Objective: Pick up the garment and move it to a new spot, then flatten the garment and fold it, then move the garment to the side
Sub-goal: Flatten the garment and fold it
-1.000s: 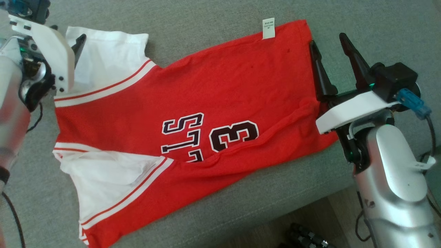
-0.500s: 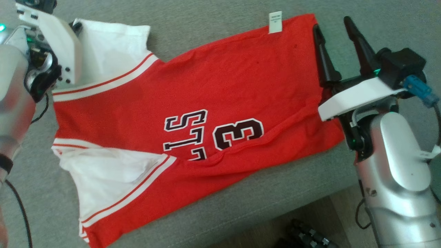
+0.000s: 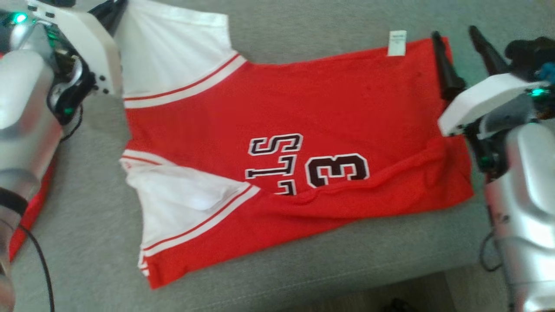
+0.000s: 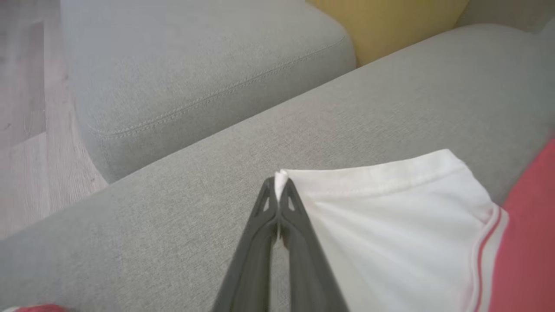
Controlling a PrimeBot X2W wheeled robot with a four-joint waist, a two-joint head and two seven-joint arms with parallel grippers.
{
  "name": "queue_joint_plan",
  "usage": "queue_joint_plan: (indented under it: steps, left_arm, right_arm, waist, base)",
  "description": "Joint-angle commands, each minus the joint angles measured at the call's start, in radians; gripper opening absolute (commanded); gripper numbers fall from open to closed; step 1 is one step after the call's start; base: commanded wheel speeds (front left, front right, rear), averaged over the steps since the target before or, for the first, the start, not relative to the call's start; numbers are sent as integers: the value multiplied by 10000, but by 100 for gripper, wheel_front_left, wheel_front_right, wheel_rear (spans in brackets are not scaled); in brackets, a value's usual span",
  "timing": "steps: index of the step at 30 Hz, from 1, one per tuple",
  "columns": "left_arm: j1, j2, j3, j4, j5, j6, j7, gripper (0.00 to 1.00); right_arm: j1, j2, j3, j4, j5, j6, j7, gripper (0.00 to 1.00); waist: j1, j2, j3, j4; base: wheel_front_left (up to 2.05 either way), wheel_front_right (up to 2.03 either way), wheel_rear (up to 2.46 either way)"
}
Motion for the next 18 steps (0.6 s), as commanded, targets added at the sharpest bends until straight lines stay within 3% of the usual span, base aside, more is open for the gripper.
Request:
queue_joint_plan:
  steps: [1, 5, 9, 18]
  left_arm:
    - [-384, 451, 334, -397, -102, 16, -206, 0]
    - [-36, 557, 235, -1306, -295, 16, -502, 0]
    - [283, 618, 245, -2189, -418, 131, -545, 0]
    - [558, 851, 164, -3555, -392, 525, -366, 0]
  right_arm:
    - [-251, -344, 145, -48, 88, -9, 154, 100]
    - [-583, -1380, 272, 1128, 240, -9, 677, 100]
    - [-956, -2003, 483, 2023, 554, -9, 980, 100]
    - [-1752, -2616, 1278, 3518, 1229, -9, 1406, 100]
  waist:
    - [-1, 0, -263, 477]
    - [-1, 0, -394, 1112]
    - [-1, 0, -330, 1459]
    - [-1, 0, -50, 1761]
  base:
    - [0, 0, 0]
    - [0, 0, 0]
    - [0, 0, 0]
    - [0, 0, 0]
